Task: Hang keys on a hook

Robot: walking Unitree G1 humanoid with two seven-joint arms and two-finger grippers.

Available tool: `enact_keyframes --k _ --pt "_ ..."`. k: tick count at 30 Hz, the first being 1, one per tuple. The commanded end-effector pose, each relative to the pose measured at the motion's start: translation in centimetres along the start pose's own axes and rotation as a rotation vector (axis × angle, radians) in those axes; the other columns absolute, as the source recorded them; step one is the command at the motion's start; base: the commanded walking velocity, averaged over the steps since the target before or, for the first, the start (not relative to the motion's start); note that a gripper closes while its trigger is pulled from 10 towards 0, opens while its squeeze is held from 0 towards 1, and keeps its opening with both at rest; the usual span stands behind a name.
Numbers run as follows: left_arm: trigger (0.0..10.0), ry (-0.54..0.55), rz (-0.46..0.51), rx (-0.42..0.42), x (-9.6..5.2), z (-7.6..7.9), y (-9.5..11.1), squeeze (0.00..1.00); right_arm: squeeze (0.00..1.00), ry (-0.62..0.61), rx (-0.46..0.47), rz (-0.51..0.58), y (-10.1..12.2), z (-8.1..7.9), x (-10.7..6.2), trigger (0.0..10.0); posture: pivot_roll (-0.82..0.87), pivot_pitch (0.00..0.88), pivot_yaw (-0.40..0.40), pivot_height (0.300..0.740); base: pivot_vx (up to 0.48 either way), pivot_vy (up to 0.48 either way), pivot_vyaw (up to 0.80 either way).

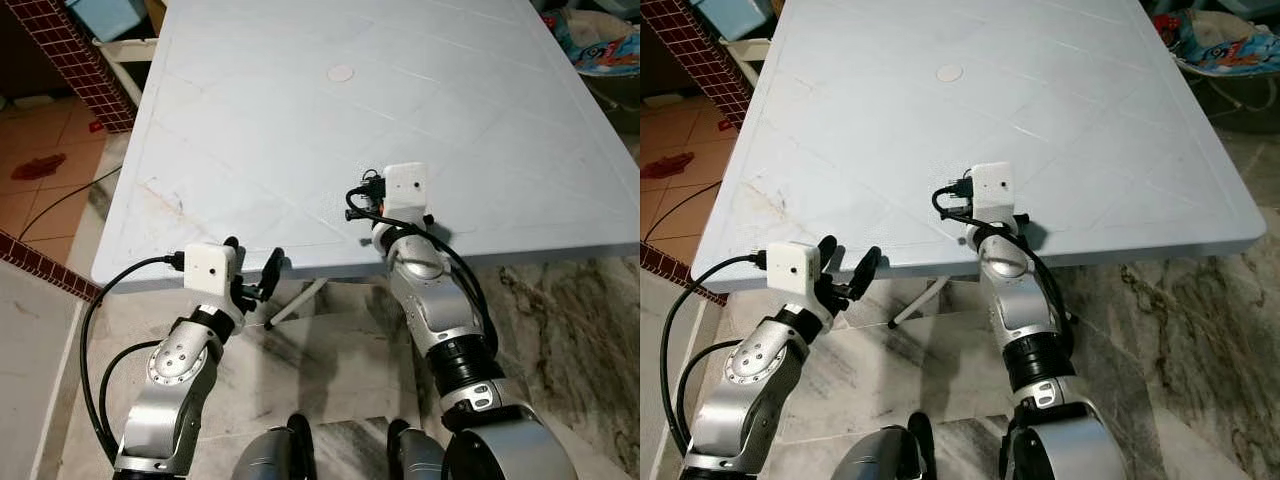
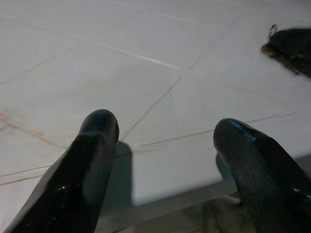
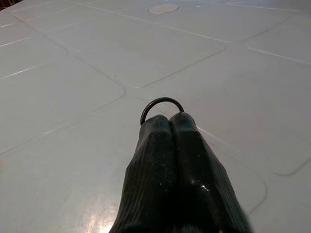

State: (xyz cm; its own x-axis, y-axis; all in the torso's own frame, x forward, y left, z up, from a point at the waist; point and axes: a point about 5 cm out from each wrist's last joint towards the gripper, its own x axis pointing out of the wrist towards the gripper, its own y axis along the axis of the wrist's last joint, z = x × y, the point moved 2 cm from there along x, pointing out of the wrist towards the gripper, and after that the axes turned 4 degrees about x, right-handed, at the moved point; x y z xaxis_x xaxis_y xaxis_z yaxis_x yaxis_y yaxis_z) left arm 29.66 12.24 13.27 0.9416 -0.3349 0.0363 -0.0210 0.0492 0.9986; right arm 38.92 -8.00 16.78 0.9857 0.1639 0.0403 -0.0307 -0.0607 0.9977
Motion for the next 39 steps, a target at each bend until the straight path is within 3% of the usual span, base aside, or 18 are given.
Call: enact_keyframes --k 1,4,10,18,28,29,30,31,33,39 --pt "10.0 -0.026 -0.008 -0.023 -0.3 0.1 -0.4 0.0 0.0 -0.049 0.029 -0.161 -4.0 1.1 -1.1 0.0 -0.01 0.243 0.134 0.74 0.0 0.0 0.0" --pt "10.0 -0.091 -0.006 -0.044 -0.2 1.0 -0.3 0.0 0.0 -0.058 0.018 -0.157 -3.9 1.6 -1.4 0.0 -0.02 0.233 0.13 0.74 0.0 0.0 0.0" --pt "10.0 -0.1 0.002 -0.05 0.0 1.1 -0.2 0.0 0.0 -0.068 0.004 -0.132 -3.5 2.2 -1.6 0.0 -0.02 0.218 0.125 0.74 0.0 0.0 0.0" --pt "10.0 -0.114 0.02 -0.059 0.4 1.2 0.0 0.0 0.0 -0.083 -0.08 0.111 1.2 2.8 -1.5 0.0 -0.03 0.196 0.118 0.74 0.0 0.0 0.0" --pt "10.0 -0.097 0.021 -0.048 1.0 1.1 -0.2 0.0 0.0 -0.06 -0.103 0.207 3.3 2.3 -1.7 0.0 -0.05 0.176 0.116 0.74 0.0 0.0 0.0" --pt "10.0 -0.096 0.024 -0.045 1.0 1.1 -0.2 0.0 0.0 -0.046 -0.102 0.204 3.3 2.1 -1.7 4.6 -0.05 0.176 0.116 0.74 0.0 0.0 0.0" --pt "10.0 -0.091 0.028 -0.041 1.2 1.0 -0.1 0.0 0.0 -0.015 -0.104 0.189 3.0 1.6 -1.7 10.0 -0.05 0.172 0.115 0.74 0.0 0.0 0.0" --pt "10.0 -0.088 0.03 -0.039 1.2 0.9 -0.1 0.0 1.0 0.003 -0.091 0.181 2.9 1.3 -1.7 10.0 -0.05 0.172 0.115 0.74 0.0 0.0 0.0" --pt "10.0 -0.084 0.032 -0.041 1.3 0.7 0.0 0.0 1.0 0.031 -0.082 0.168 2.6 0.6 -1.9 10.0 -0.05 0.169 0.114 0.74 0.0 0.0 0.0" --pt "10.0 -0.213 0.043 -0.087 1.0 1.4 0.4 0.0 1.0 0.071 -0.065 0.129 1.4 -0.5 -2.5 10.0 -0.04 0.167 0.108 0.74 0.0 0.0 0.0"
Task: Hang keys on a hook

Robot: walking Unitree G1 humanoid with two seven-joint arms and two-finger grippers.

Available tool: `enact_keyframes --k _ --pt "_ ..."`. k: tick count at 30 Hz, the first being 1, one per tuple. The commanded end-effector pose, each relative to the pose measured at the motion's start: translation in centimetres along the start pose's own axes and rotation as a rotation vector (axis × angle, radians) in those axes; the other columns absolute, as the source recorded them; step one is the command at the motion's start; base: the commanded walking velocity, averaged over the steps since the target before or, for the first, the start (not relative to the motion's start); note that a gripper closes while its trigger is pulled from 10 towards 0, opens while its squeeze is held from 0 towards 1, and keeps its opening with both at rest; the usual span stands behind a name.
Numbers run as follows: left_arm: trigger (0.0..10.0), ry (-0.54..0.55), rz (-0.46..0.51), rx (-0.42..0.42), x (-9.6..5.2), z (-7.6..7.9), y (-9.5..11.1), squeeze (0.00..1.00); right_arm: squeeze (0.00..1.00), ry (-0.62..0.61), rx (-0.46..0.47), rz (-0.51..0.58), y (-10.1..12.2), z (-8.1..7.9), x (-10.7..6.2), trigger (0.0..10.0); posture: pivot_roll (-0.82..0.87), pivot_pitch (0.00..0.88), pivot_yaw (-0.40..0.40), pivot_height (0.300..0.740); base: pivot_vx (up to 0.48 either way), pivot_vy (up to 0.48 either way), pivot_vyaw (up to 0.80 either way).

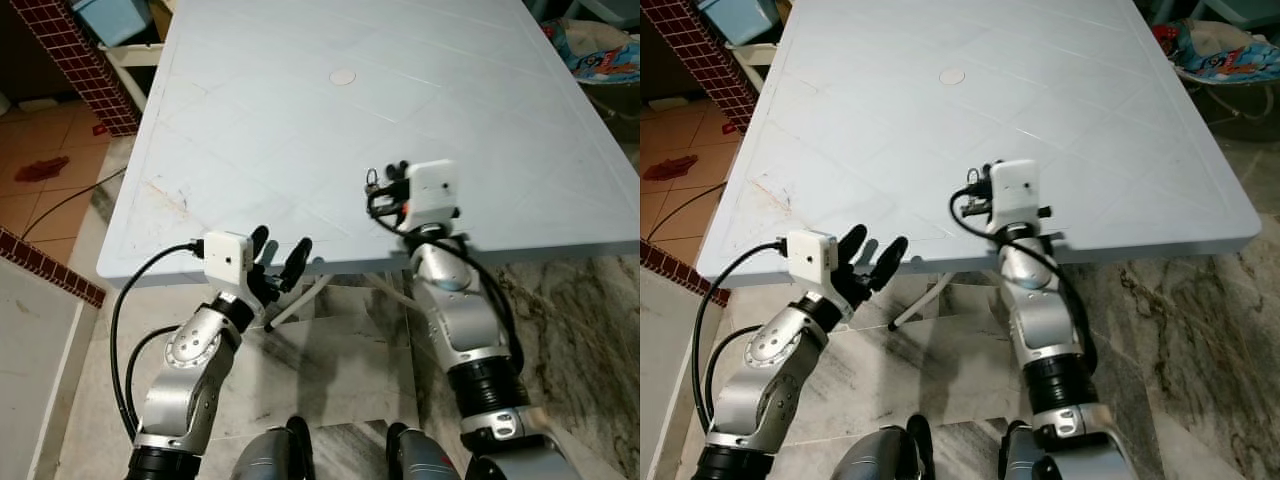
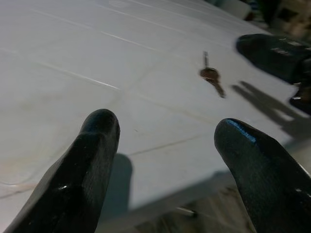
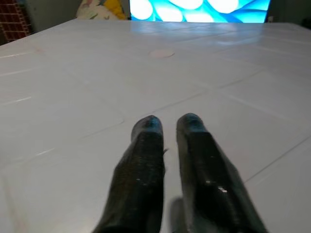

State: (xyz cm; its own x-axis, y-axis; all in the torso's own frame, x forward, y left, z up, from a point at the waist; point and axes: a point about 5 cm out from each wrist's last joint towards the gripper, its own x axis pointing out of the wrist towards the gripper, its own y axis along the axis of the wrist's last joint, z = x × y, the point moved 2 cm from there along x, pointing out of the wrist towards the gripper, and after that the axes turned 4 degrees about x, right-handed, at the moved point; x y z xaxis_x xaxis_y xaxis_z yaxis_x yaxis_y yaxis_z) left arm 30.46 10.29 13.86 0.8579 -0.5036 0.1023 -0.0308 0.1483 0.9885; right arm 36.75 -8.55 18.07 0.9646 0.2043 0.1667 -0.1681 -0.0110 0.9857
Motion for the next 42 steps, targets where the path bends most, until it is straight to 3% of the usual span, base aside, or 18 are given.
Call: enact_keyframes --k 1,16,27,28,29,42 --pt "10.0 -0.019 -0.009 -0.002 -0.5 -0.1 -0.1 0.0 1.0 0.025 0.01 0.003 0.1 -0.6 -0.3 10.0 -0.04 0.167 0.108 0.74 0.0 0.0 0.0" --pt "10.0 -0.077 -0.05 0.015 -1.2 0.2 -0.7 0.0 1.0 -0.012 -0.001 -0.033 -0.7 0.0 -1.0 10.0 -0.05 0.188 0.126 0.74 0.0 0.0 0.0" --pt "10.0 -0.143 -0.056 -0.006 -0.8 0.9 -0.3 0.0 1.0 -0.059 0.051 -0.072 -0.5 0.5 1.2 10.0 -0.04 0.192 0.128 0.74 0.0 0.0 0.0" --pt "10.0 -0.15 -0.051 -0.008 -0.8 1.0 -0.1 0.0 0.45 -0.059 0.064 -0.078 -0.6 0.6 1.4 10.0 -0.04 0.194 0.126 0.74 0.0 0.0 0.0" --pt "10.0 -0.158 -0.039 -0.005 -0.7 1.1 0.3 0.0 0.0 -0.062 0.1 -0.099 -1.0 0.7 1.6 10.0 -0.03 0.195 0.124 0.74 0.0 0.0 0.0" --pt "10.0 -0.126 -0.023 0.01 -0.7 0.8 0.6 0.0 0.0 0.004 0.121 -0.167 -2.4 -0.6 2.6 10.0 -0.03 0.198 0.115 0.74 0.0 0.0 0.0"
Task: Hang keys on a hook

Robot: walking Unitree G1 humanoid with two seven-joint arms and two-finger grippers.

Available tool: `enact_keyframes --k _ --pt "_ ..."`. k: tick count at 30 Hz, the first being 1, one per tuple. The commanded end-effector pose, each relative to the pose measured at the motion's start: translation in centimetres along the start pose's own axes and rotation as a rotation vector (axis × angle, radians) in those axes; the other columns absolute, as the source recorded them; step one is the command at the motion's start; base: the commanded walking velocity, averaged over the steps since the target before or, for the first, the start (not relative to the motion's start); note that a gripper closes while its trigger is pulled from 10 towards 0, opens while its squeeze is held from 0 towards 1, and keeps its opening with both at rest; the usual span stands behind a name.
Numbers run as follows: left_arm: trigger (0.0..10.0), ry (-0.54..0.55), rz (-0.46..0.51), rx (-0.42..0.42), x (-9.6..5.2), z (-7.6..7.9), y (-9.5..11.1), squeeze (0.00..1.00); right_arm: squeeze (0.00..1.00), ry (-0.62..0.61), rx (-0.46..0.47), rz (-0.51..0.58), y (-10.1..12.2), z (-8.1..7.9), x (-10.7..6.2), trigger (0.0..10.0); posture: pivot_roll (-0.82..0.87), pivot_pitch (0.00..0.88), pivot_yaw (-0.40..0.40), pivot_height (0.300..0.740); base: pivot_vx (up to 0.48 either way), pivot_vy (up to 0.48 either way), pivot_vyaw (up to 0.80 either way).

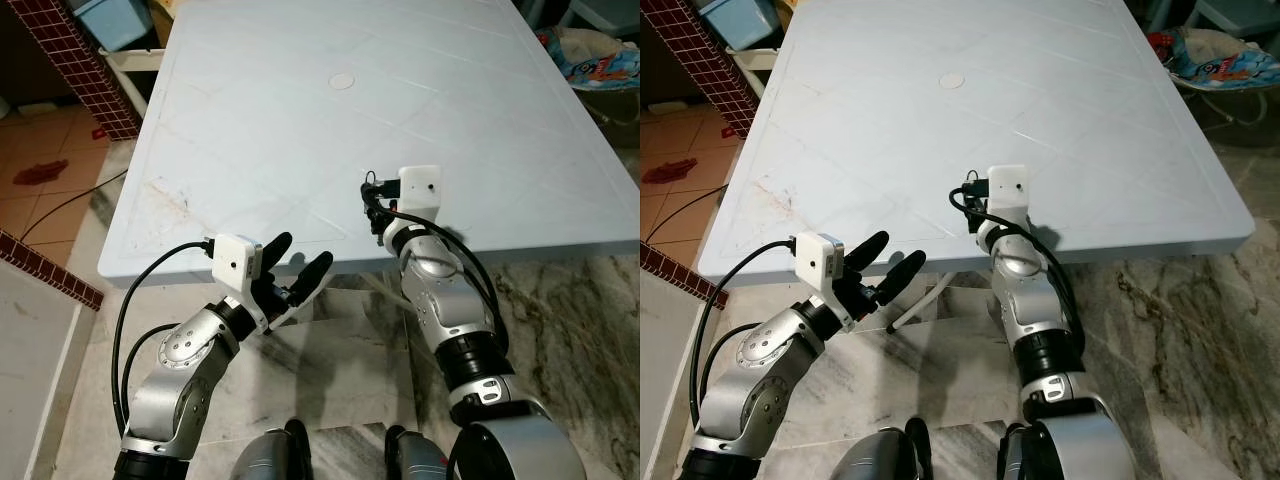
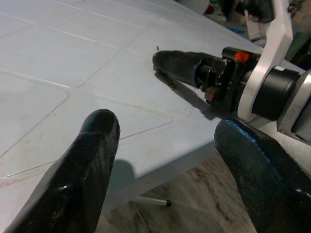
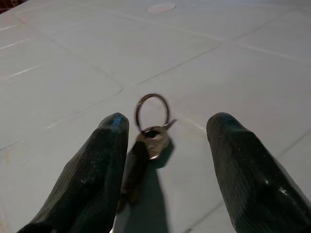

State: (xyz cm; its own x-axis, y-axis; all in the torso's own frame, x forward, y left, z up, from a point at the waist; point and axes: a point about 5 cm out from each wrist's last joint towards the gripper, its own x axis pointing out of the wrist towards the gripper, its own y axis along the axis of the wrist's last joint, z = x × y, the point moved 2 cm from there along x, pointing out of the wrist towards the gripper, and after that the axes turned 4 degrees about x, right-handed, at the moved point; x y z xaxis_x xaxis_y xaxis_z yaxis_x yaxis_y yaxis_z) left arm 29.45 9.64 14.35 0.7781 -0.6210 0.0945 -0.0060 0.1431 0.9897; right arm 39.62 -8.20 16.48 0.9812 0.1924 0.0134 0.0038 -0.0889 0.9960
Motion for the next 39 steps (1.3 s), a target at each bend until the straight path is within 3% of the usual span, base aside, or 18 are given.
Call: enact_keyframes --k 1,3,10,15,39 --pt "10.0 0.015 -0.001 0.02 -0.3 -0.3 0.2 0.0 0.0 0.026 0.009 -0.019 -0.5 -0.8 0.1 10.0 -0.03 0.198 0.115 0.74 0.0 0.0 0.0" --pt "10.0 0.021 -0.001 0.023 -0.3 -0.4 0.2 0.0 0.0 0.027 0.008 -0.051 -1.1 -0.8 0.3 0.3 -0.03 0.199 0.116 0.74 0.0 0.0 0.0" --pt "10.0 0.021 -0.005 0.021 -0.4 -0.2 0.0 0.0 0.0 0.028 0.016 -0.089 -1.4 -0.9 0.7 0.0 -0.02 0.199 0.114 0.74 0.0 0.0 0.0" --pt "10.0 0.023 -0.005 0.018 -0.3 -0.1 0.0 0.0 0.0 0.022 0.082 -0.121 -1.6 -0.7 1.0 0.0 -0.03 0.2 0.11 0.74 0.0 0.0 0.0" --pt "10.0 0.026 -0.011 0.008 -0.3 0.2 -0.2 0.0 0.0 0.001 0.065 -0.191 -3.1 -0.3 0.8 0.0 -0.03 0.203 0.114 0.74 0.0 0.0 0.0"
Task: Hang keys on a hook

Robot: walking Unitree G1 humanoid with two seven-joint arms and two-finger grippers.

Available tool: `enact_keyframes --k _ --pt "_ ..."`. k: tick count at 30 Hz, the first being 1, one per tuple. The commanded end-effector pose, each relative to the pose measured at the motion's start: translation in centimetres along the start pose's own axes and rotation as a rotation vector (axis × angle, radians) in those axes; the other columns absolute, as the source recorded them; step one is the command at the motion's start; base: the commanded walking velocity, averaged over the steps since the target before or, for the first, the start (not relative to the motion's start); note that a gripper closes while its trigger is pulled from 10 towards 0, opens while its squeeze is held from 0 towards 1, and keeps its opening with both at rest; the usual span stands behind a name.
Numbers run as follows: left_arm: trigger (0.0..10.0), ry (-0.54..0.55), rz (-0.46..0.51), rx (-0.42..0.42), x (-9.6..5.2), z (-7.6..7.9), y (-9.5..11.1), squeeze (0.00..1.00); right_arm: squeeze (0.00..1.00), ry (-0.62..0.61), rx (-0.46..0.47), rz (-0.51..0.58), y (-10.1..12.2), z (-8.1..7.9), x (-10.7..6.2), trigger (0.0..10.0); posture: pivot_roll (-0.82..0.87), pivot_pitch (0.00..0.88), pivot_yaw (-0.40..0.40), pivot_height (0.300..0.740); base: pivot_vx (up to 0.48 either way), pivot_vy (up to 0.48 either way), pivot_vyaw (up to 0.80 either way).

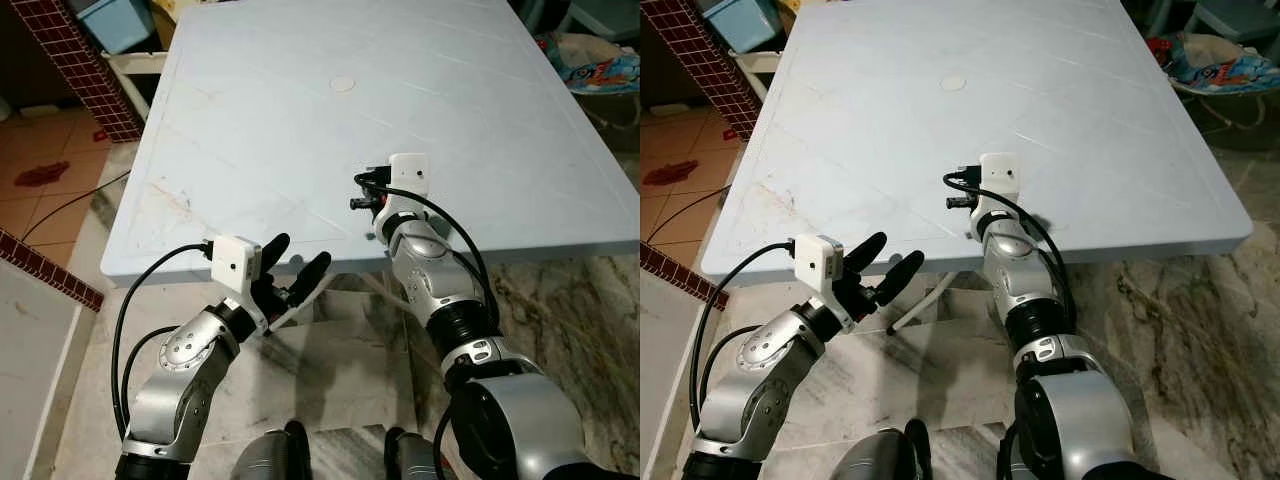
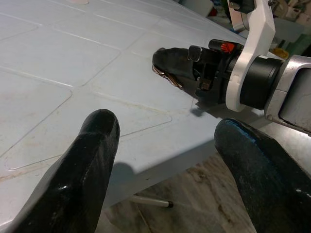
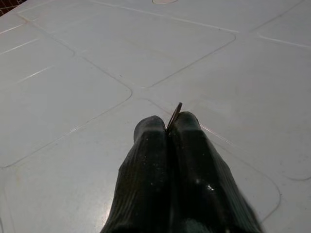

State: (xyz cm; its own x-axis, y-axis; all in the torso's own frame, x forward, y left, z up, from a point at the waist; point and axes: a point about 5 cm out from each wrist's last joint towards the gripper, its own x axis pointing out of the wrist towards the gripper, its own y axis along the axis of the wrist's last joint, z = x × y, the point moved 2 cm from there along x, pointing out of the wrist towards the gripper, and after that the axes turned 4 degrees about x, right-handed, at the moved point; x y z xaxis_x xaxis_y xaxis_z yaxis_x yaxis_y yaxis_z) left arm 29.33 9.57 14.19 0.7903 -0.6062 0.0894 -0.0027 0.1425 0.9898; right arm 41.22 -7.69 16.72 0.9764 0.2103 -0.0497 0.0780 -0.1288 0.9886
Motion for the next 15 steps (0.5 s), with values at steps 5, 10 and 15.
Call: enact_keyframes --k 5,10,15 --pt "10.0 0.006 -0.01 0.008 -0.2 0.2 -0.1 0.0 0.0 -0.023 0.006 -0.125 -3.7 0.4 -0.9 0.0 -0.03 0.202 0.113 0.74 0.0 0.0 0.0" --pt "10.0 0.009 -0.014 0.011 -0.1 0.2 -0.3 0.0 0.0 -0.025 -0.081 -0.096 -3.4 0.7 -1.1 0.0 -0.03 0.199 0.112 0.74 0.0 0.0 0.0" --pt "10.0 0.027 -0.005 0.022 0.0 -0.1 -0.1 0.0 0.0 -0.02 -0.19 -0.005 -1.9 0.6 -1.3 0.0 -0.03 0.196 0.11 0.74 0.0 0.0 0.0"
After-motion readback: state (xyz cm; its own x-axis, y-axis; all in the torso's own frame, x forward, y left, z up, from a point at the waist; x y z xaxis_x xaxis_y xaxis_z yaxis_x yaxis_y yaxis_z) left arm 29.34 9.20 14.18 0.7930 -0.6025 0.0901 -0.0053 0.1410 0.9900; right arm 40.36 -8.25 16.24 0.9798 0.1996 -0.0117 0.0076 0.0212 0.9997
